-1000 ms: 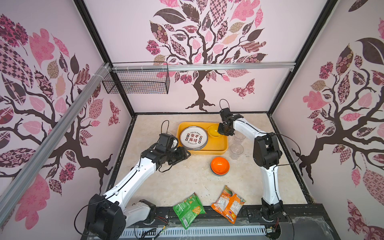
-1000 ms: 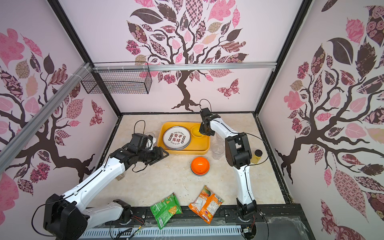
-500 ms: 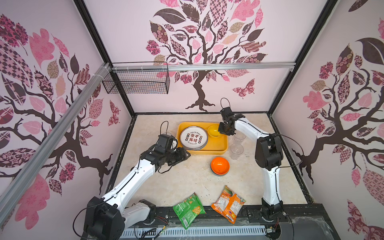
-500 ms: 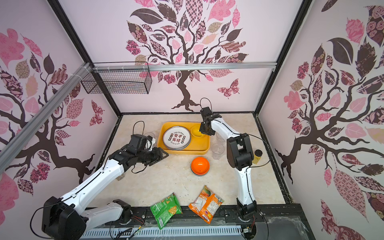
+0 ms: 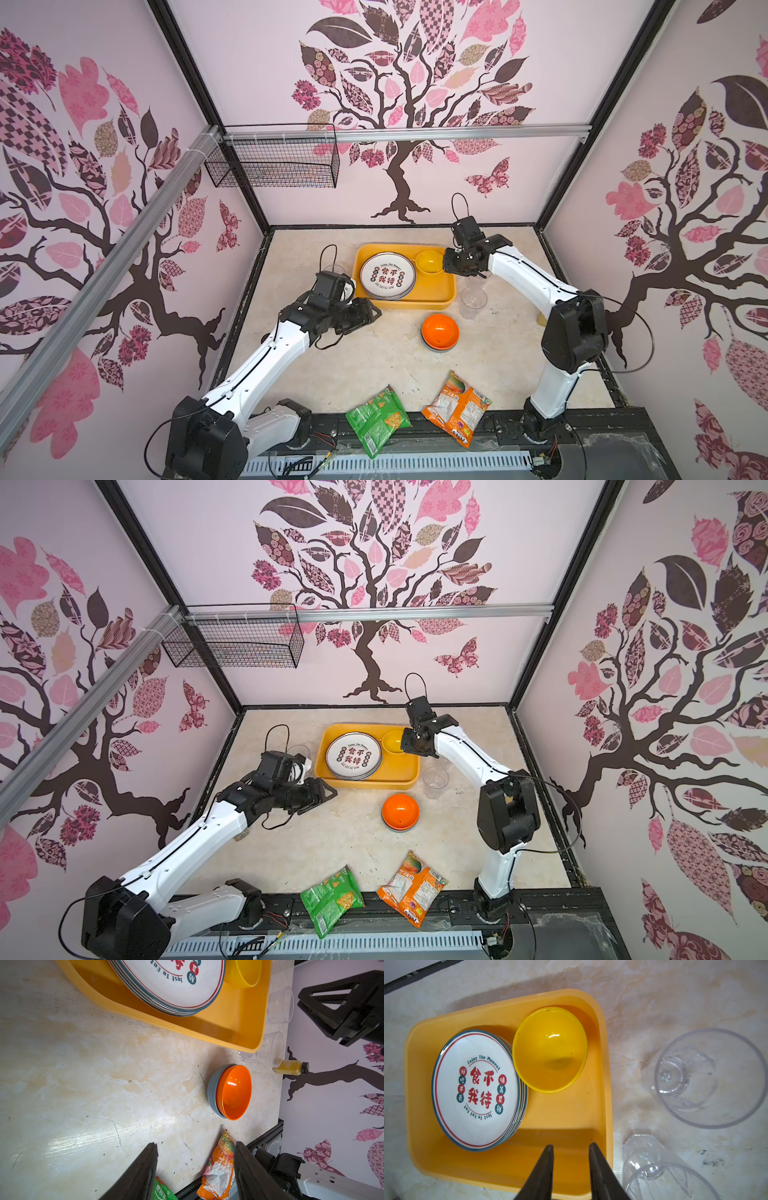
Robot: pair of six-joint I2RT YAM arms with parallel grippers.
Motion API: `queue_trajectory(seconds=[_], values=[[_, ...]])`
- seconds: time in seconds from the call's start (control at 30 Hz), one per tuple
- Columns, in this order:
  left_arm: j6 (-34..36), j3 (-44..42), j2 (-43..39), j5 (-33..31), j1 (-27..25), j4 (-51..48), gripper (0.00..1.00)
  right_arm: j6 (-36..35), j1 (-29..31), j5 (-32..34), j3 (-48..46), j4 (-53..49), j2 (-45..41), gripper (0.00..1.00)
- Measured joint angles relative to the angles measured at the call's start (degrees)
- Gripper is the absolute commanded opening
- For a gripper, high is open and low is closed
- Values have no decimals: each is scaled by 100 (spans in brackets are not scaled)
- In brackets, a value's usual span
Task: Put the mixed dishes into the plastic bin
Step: 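Move the right gripper to the orange bowl rim on the stack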
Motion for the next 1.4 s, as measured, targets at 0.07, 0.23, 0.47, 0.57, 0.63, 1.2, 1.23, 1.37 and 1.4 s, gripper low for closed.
queue_trajectory(seconds=[0.07, 0.23, 0.47, 0.57, 0.63, 1.2, 1.23, 1.37, 1.4], values=[[44, -39, -15, 57, 0, -15, 62, -37, 37, -48, -273, 33, -289, 33], [205, -42, -35, 160, -68, -31, 62, -103, 83, -195, -1005, 79, -1058, 34], [363, -39, 35, 273, -411, 9, 62, -223, 107, -313, -1985, -31, -1987, 35], [369, -39, 195, 286, -601, 79, 62, -232, 109, -339, -2402, -111, -2299, 35], [372, -39, 319, 295, -723, 114, 61, -232, 109, -361, -2675, -181, -2498, 36], [487, -35, 691, 321, -1069, 289, 61, 44, 597, -505, -3504, -234, -2780, 39], [496, -35, 693, 321, -1082, 297, 61, 63, 610, -507, -3515, -221, -2776, 39], [520, -35, 693, 319, -1126, 317, 61, 120, 654, -509, -3523, -125, -2715, 39], [520, -35, 693, 319, -1128, 328, 61, 127, 662, -511, -3528, -98, -2686, 38]])
